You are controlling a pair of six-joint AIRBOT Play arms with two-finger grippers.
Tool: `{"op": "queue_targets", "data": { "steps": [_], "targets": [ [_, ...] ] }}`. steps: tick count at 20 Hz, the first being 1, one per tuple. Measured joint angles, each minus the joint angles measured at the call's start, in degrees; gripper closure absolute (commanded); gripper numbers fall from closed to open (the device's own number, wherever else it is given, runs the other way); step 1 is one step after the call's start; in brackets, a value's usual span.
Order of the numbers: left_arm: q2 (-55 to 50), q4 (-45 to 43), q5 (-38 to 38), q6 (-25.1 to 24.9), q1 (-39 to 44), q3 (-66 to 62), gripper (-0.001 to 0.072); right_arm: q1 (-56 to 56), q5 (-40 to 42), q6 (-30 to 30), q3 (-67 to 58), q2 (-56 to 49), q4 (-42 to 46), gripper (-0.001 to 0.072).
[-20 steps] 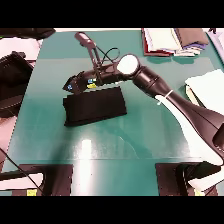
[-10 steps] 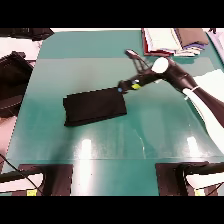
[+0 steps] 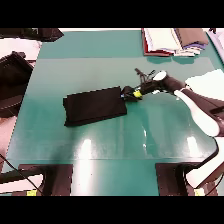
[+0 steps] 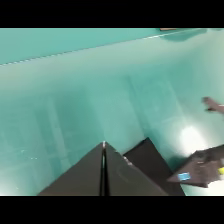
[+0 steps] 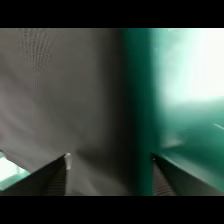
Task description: Fold the shirts.
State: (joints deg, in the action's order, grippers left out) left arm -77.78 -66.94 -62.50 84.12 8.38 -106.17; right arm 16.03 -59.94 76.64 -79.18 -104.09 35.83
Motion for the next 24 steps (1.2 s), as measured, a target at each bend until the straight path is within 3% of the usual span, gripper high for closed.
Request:
{"op": "queue_targets", "data": {
  "steps": [2,3,4,9,13,18,24],
  "targets": [
    [0.00,0.07,-0.48,-0.04,0.00,0.00,0.0682,3.04,-0.07,-0.09,-3.63,-3.82,-2.12,0.0438],
    [0.00,0.20,-0.83,-0.09,0.00,0.00,0.0682,4.48,-0.07,-0.13,-5.40,-5.33,-2.69,0.0593],
    [0.00,0.59,-1.20,-0.17,0.09,0.00,0.0683,5.75,-0.24,-0.17,-7.04,-6.54,-3.06,0.0683],
    [0.00,1.01,-1.60,-1.11,2.82,0.00,0.0682,7.26,-1.33,-0.79,-14.58,-7.23,0.68,0.0692],
    [0.00,0.98,-1.33,-1.79,7.39,0.00,0.0682,0.83,-3.76,0.09,-16.87,-1.11,8.70,0.0692],
    [0.00,1.01,-0.98,-2.03,11.74,0.00,0.0681,-15.26,-6.64,2.67,-17.55,8.61,18.60,0.0692],
    [0.00,1.27,-0.92,-1.73,13.14,0.00,0.0682,-38.80,-8.48,3.74,-17.70,14.34,21.70,0.0692]
  ]
}}
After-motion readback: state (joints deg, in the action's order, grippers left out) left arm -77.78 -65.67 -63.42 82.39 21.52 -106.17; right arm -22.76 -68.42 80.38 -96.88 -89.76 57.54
